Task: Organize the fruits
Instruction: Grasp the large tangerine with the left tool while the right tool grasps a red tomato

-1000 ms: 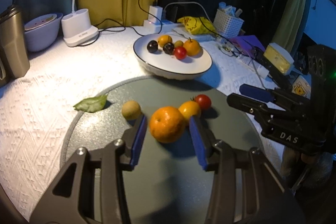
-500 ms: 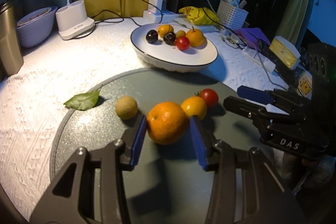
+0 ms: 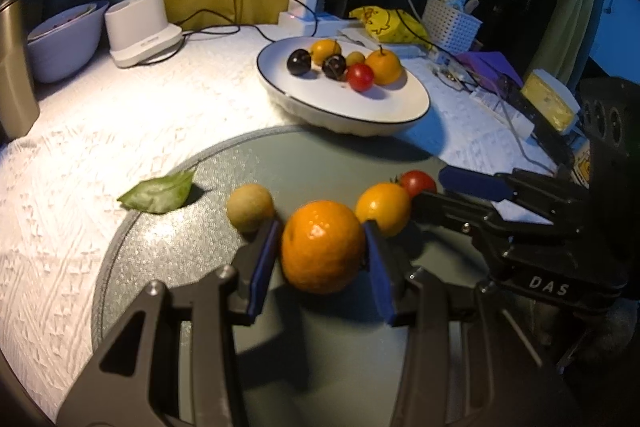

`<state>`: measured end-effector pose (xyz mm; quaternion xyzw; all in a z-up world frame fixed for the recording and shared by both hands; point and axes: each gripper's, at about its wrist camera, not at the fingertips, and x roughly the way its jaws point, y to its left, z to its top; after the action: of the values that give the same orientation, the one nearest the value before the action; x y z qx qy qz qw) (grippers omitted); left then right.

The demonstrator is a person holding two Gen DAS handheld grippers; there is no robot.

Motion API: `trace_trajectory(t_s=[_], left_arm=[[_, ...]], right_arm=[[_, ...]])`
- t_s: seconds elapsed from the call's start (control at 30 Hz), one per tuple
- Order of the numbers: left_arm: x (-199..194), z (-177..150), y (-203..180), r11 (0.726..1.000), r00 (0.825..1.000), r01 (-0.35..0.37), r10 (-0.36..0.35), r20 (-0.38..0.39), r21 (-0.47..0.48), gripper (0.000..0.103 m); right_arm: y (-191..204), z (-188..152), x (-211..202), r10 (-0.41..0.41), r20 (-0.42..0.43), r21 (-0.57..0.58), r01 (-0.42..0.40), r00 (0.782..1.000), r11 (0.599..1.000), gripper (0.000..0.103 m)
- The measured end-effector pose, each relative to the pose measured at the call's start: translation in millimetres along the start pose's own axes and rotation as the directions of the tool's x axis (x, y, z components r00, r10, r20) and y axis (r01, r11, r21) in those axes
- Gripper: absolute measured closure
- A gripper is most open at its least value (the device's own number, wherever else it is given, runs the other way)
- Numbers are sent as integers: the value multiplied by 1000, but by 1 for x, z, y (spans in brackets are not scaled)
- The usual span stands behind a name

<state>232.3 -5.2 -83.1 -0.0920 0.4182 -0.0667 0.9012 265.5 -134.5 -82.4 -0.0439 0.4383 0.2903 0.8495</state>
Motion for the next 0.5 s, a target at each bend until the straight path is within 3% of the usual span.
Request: trace_trajectory(t_s=[0.23, 0.4, 0.5], left_arm=[[-3, 0, -2, 1000, 1000, 0, -1, 18, 20, 62], [-5, 0, -3, 1000, 1000, 2, -2, 21, 20, 62], [-9, 0, -2, 1000, 1000, 1, -2, 30, 22, 63]], right_arm=[[4, 2, 8, 21, -25, -21, -21, 999, 1000, 57], [6, 1, 12, 26, -38, -25, -27, 999, 999, 73], [6, 1, 11, 22, -37, -32, -23, 999, 999, 73]])
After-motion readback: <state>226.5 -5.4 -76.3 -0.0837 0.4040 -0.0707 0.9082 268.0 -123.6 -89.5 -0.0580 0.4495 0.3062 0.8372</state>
